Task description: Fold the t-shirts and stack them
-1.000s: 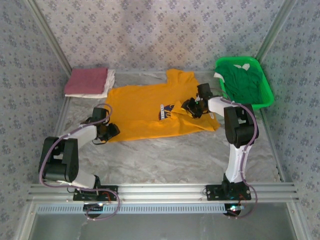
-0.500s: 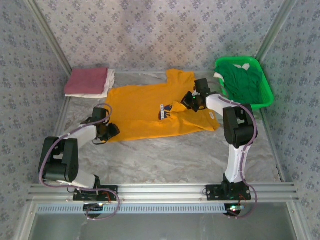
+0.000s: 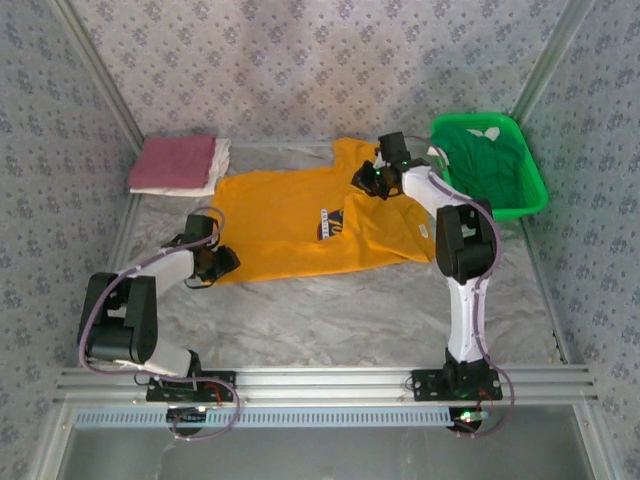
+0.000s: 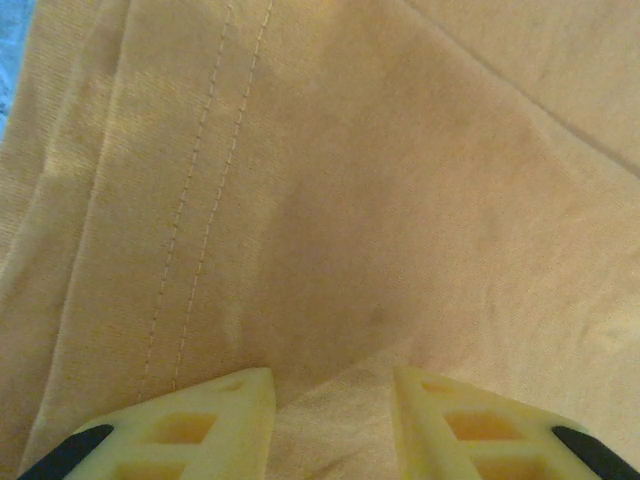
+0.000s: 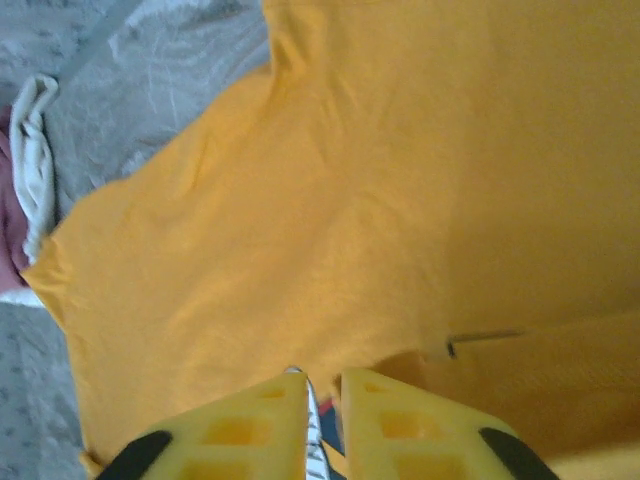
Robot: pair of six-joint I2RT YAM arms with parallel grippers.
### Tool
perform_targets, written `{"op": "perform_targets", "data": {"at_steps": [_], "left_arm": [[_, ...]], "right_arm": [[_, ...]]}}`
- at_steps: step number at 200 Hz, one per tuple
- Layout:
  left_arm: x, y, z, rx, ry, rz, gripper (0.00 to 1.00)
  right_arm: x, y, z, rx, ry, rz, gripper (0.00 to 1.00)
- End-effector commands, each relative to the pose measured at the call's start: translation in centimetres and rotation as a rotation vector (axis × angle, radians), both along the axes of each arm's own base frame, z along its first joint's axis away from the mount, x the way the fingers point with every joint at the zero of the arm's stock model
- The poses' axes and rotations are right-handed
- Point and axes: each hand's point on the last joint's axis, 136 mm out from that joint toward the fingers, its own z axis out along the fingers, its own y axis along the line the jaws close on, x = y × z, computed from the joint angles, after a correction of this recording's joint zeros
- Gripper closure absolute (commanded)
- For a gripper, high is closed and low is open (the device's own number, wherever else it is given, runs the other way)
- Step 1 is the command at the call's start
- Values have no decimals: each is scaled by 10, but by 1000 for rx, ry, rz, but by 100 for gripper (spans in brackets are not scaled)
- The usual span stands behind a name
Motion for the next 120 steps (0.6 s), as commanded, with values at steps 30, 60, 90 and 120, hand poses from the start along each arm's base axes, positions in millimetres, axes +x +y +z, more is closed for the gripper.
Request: {"op": "perform_targets", "data": {"at_steps": [30,60,90,120], "left_arm": [[-3,6,1,47,27,-4,63],[-3,8,10,58,5,4,62],[6,9,22,65,-29,4,61],[17,5,30,54,-50,-10,62]], "right_arm": [[-13,19,32,-17,-14,181,64],[-29,-17,53,-78,-76,123,62],[-56,-62,23,-212,2,59,65],[-58,-99,0,-291,40,21,66]]}}
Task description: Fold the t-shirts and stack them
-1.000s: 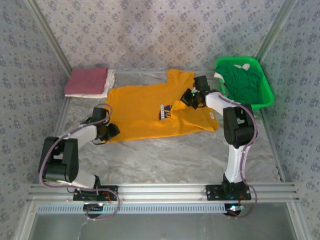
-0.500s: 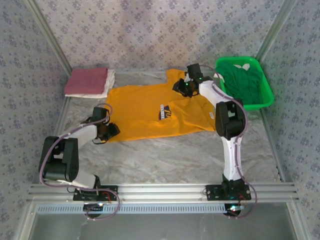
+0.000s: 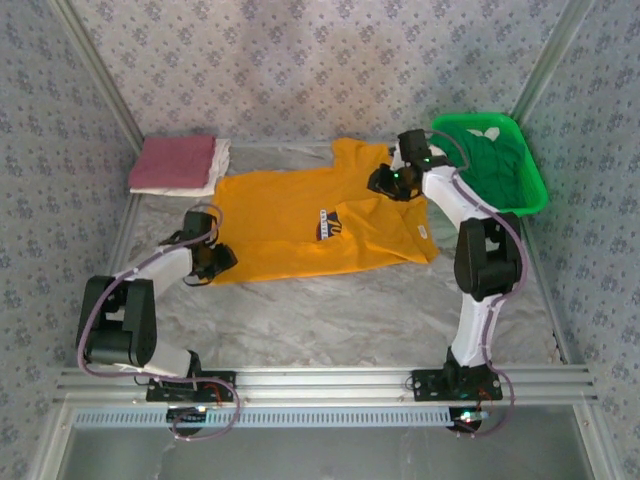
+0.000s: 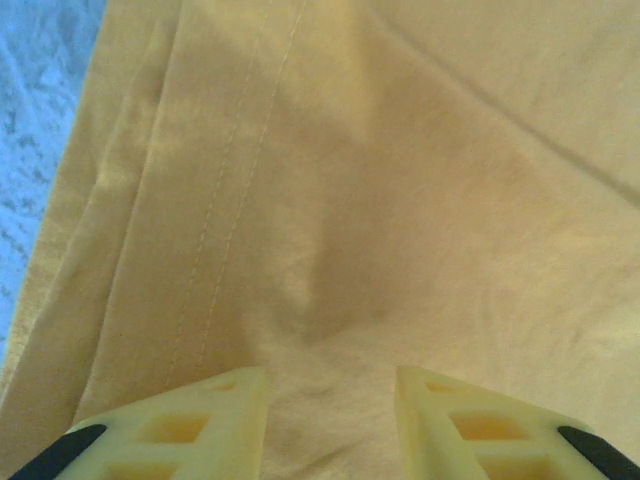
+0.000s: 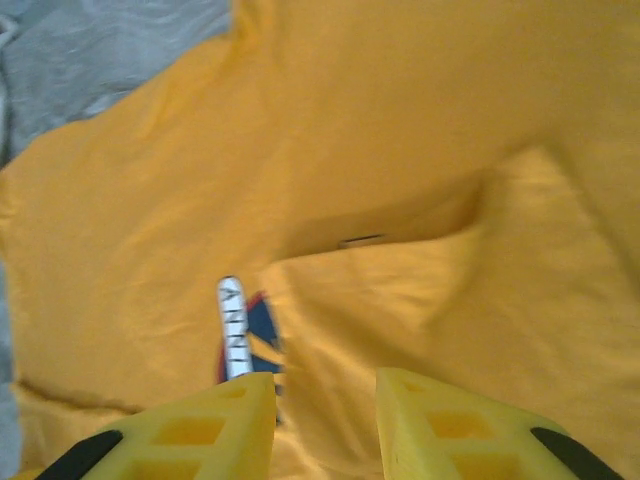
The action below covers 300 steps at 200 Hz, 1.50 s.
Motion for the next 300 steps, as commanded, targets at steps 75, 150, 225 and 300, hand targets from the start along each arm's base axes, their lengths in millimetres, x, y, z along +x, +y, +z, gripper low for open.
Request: {"op": "perform_targets", "data": {"at_steps": [75,150,225,300], "left_arm": [[16,-1,-4,2,-9,-25,62],[13,4,-18,-27,21,-9,62],[12,5,-24,-39,36,1,62],[11,12,-25,-31,50,25,62]], "right_arm": [[36,-40,-69,-198,93,135,62],[51,-32,-104,-138,141,179,63],[53,-33,-94,-99,107,167,91],[55,-61,-67,-122,74,65,100]]}}
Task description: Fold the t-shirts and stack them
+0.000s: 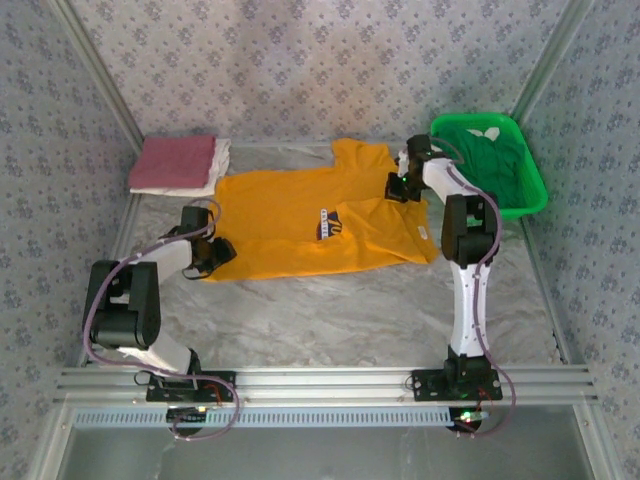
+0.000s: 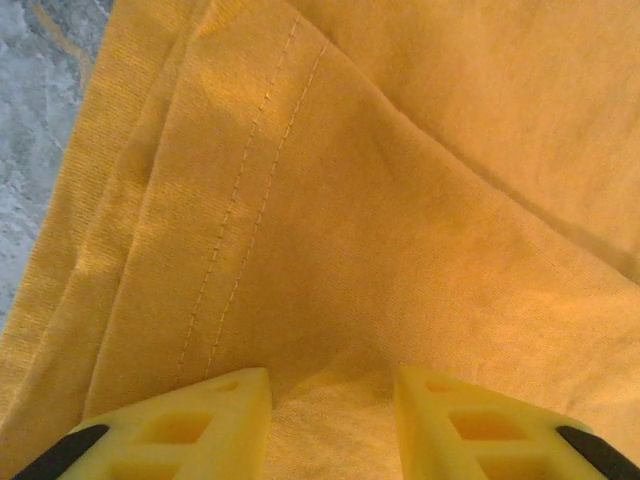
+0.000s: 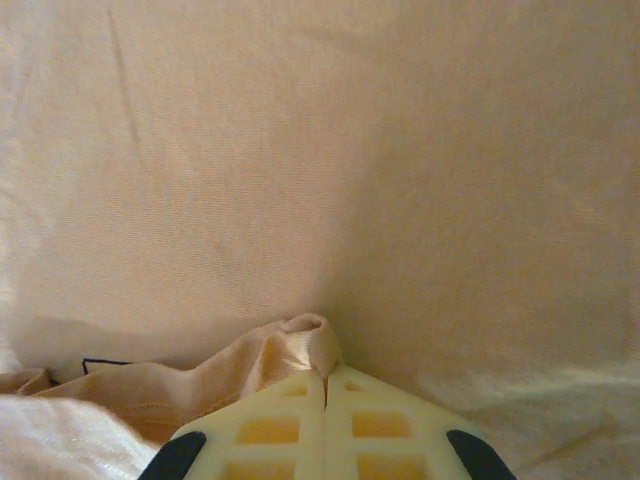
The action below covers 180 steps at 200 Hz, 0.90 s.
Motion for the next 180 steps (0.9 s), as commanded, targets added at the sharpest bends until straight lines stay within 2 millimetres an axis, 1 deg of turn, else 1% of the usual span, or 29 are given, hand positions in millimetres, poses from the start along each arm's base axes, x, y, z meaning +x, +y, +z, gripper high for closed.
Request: {"op": "perform_targets", "data": {"at_steps": [1,26,56,74,85,99,105,113,126,137,147,155,168,180], "left_arm": [[-10,6,-13,5,58,18,62],[-11,11,-14,14,66,27,62],[-12,16,-17,20,75,30,62],[-12,18,-18,26,82,31,62],[-12,18,-19,25,83,29,62],[-11,18,-18,23,78,26,62],[-11,18,-18,23,76,25,62],[-10,18,-18,24,75,26,62],[-9,18,-18,25,72,24,62],[-8,18,-17,23,69,25,62],[-8,17,-17,19,66,24,62],[-8,17,-17,19,66,25,62],[-8,17,-16,17,65,24,62],[-9,17,-16,17,64,24,62]], "right_arm": [[3,-18,28,-12,-45,-61,100],[4,-25,30,-11,-51,-86,100],[5,-34,25,-21,-43,-110,100],[9,-39,22,-24,-45,-128,100],[12,-41,21,-23,-43,-133,98],[16,-42,23,-22,-48,-136,98],[18,-42,24,-25,-55,-137,96],[20,-42,26,-26,-65,-138,91],[24,-42,30,-21,-75,-135,91],[24,-40,36,-16,-75,-126,83],[22,-38,45,-10,-82,-113,82],[19,-38,52,-3,-90,-110,81],[11,-36,62,14,-95,-106,73],[-2,-37,68,12,-87,-100,72]]}}
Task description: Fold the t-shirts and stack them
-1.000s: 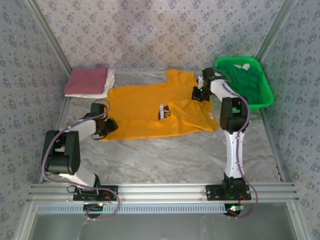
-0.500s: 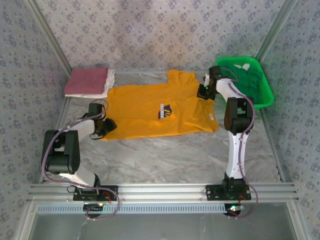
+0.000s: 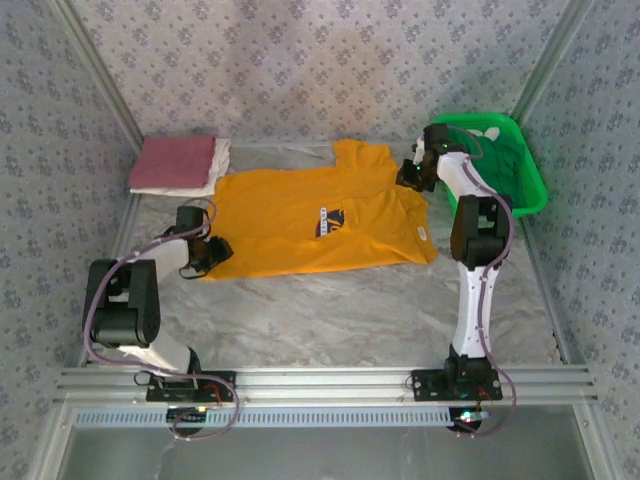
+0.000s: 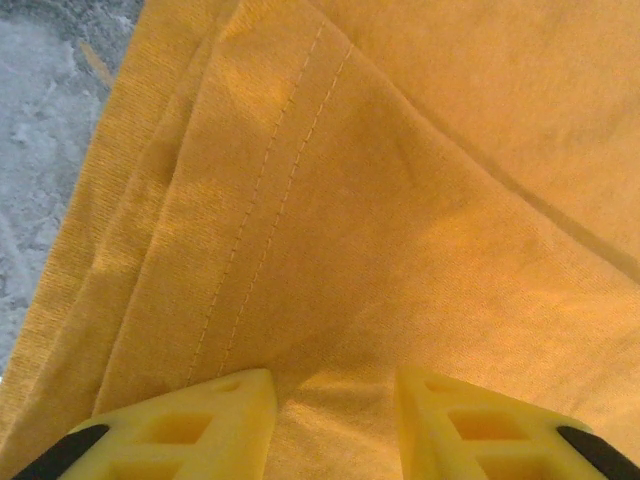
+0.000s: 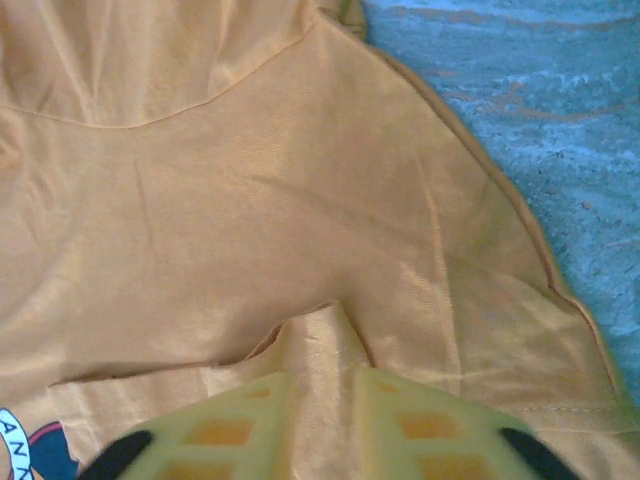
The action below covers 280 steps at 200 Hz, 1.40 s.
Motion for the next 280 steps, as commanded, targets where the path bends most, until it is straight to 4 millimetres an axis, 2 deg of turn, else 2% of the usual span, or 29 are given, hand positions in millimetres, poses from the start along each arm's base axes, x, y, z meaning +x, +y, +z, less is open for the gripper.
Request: {"op": "perform_targets", "data": {"at_steps": [1,19,43,77,129,150,178,212,231,280], "left_arm": [[-12,8,-14,28,67,6,62],[-15,7,-13,24,69,6,62],[-18,6,-12,17,68,4,62],[-21,4,-14,7,79,-1,62],[-22,5,-16,13,85,1,62],[-22,5,-16,11,86,0,62],[-23,5,-15,11,83,1,62],[-24,5,-15,11,81,3,61],[-23,5,-17,12,82,0,61],[-20,4,-18,5,79,0,62]], "right_arm": [[-21,-1,28,15,-6,13,72],[-47,-3,27,23,27,-12,71],[-84,-5,10,52,92,-46,70],[-105,-9,-13,29,162,-28,71],[-119,-4,-37,31,225,-18,69],[-121,-1,-44,45,240,-7,75],[-116,1,-45,51,228,-5,78],[-117,-1,-50,33,241,-9,73],[-118,0,-53,32,239,-4,74],[-116,3,-55,66,240,-8,99]]}}
